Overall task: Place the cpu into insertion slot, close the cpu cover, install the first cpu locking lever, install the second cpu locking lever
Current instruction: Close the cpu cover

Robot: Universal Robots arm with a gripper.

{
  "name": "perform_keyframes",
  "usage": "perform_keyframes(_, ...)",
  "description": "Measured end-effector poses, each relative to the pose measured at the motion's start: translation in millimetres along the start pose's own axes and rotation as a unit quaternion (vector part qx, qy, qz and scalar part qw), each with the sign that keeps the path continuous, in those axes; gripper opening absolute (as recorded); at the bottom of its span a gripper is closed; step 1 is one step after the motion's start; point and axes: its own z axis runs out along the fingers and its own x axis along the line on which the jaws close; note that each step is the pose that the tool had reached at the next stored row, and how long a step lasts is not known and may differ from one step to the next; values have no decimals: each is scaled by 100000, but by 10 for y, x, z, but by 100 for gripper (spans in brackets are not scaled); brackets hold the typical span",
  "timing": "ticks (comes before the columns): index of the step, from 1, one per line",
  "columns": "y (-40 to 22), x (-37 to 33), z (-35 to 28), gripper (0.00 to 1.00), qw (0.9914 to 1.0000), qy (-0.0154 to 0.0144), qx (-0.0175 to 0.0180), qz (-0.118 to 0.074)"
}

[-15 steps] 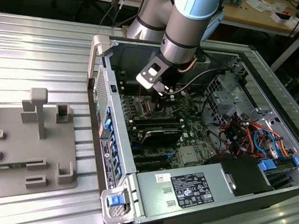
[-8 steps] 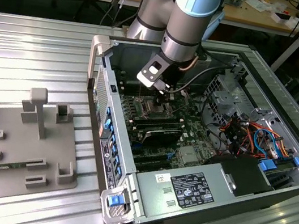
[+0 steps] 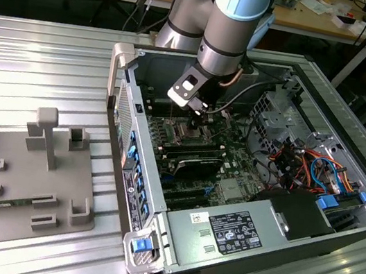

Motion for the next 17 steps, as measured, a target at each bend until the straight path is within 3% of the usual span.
perform_keyframes(8, 0, -1, -1, 11, 100000, 8, 83, -6)
perform_keyframes(10, 0, 0, -1, 11, 100000, 175, 244, 2)
perform_keyframes(14, 0, 0, 0, 11, 100000, 201, 227, 11)
perform_keyframes(17, 3, -1, -44, 11, 100000, 189, 249, 10)
